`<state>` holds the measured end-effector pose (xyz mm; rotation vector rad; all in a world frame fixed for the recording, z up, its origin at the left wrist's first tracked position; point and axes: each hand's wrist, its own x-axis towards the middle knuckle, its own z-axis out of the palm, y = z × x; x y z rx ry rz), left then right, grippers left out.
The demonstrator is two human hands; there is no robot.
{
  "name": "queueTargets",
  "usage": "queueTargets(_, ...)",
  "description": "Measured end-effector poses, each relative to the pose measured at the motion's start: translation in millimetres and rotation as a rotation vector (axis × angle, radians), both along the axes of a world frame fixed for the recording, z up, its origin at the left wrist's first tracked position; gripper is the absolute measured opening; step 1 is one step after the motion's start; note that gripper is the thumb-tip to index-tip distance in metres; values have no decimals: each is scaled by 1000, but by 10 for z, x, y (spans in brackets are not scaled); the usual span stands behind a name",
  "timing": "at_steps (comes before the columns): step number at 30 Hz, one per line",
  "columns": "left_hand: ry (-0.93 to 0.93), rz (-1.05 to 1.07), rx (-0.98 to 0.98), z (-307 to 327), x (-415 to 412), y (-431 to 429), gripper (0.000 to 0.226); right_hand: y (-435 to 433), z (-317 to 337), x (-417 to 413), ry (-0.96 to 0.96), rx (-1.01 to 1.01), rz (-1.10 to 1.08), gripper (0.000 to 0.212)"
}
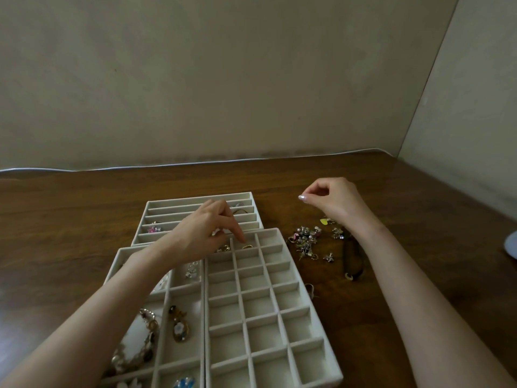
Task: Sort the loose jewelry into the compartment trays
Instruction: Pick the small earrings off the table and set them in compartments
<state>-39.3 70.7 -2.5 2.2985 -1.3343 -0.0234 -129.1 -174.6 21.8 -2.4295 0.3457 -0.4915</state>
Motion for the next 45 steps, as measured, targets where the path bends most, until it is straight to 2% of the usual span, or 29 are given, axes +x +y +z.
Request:
queueTargets(6,-66,3,145,0,-28,-11,33,50,-14,21,27,3,52,13)
queueTargets(12,-165,19,164,-25,-17,-17,25,25,14,-1,17,10,43,13)
queueTargets(17,-142,-6,51,-47,-25,-29,30,-58,53,-37,-23,19,16,12)
queueTargets(20,-119,-10,-3,-47,-34,-39,25,-101,63,-44,-29,21,7,12)
queueTargets(25,-120,-14,-53,-82,-25,-58,34,-183,83,-69,-6,43,-12,11)
queueTargets(32,-122,-19,-98,-109,-24,-72,39,-311,125,-160,81,64,-16,9)
queueTargets(35,-121,-20,-96,-120,-22,-73,37,-178,80,-140,259,46,148,13)
queueTargets(38,-125,-25,-97,-128,-16,-63,33,27,-35,-62,410,-60,258,21)
queueTargets(45,-125,-14,-125,-132,-4,-64,31,44,-31,-50,440,-86,257,9)
